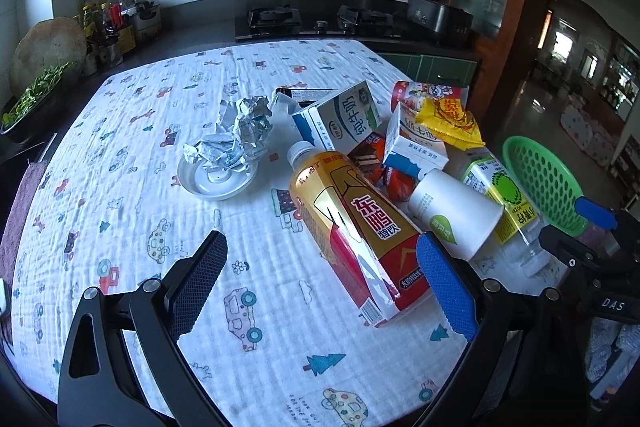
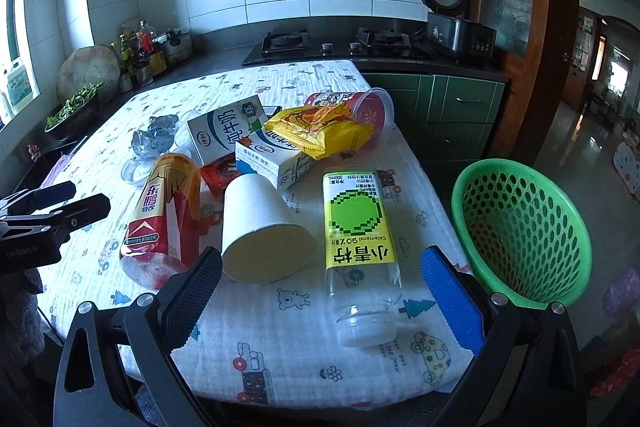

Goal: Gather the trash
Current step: 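Move the right gripper toward the yellow snack bag on the table, then grasp the yellow snack bag with the right gripper while the left gripper grasps the crumpled foil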

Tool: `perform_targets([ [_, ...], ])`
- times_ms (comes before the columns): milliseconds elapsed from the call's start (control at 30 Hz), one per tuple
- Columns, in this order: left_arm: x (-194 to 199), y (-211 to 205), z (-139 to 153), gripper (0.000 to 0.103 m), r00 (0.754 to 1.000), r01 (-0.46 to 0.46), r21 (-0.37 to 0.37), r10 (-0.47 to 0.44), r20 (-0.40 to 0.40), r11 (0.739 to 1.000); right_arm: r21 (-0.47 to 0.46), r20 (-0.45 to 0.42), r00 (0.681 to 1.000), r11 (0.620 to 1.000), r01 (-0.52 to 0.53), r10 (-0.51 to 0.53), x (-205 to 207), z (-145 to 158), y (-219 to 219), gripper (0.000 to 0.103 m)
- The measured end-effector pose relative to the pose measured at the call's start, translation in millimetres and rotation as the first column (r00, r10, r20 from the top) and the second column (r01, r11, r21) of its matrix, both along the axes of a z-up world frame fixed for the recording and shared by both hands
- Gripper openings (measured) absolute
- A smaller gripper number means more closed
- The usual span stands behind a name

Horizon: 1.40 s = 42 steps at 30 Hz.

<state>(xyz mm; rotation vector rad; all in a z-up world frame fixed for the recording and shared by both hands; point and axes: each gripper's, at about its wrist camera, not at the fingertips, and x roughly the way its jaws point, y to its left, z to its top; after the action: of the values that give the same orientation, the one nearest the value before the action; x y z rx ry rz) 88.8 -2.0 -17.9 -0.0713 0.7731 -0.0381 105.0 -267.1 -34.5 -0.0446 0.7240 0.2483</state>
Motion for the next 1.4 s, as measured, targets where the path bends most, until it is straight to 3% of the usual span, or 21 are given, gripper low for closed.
perform_targets([
  [600, 39.5, -5.2, -6.3, 0.094, 0.996, 0.003, -0.051, -0.008, -0.092, 0.999, 0.033, -0.090, 0.992, 0.996, -0.087, 0.090, 71.2, 0.7, -19.6, 0.096],
  [800, 46.7, -7.1, -11.7, 0.094, 0.994, -0.003, -0.058, -0.003, -0.108, 0.998, 0.161, -0.164, 0.976, 0.980, -0.114, 0.140, 112.3, 4.6, -16.8, 0.095],
  [1100, 50.3, -2.8, -14.4, 0.094, 0.994, 0.011, -0.065, -0.018, -0.107, 0.998, 0.427, -0.346, 0.928, 0.904, 0.025, 0.138, 171.7, -12.6, -18.6, 0.088],
  [1333, 49.5, 26.7, -6.2, 0.094, 0.997, -0.029, -0.067, 0.024, -0.074, 0.997, 0.534, -0.443, 0.888, 0.832, 0.152, 0.122, 202.4, -30.5, -25.0, 0.086],
  [1400, 50.9, 39.5, -3.6, 0.094, 0.997, -0.048, -0.058, 0.045, -0.064, 0.997, 0.566, -0.466, 0.874, 0.805, 0.177, 0.136, 207.3, -37.6, -25.9, 0.081],
])
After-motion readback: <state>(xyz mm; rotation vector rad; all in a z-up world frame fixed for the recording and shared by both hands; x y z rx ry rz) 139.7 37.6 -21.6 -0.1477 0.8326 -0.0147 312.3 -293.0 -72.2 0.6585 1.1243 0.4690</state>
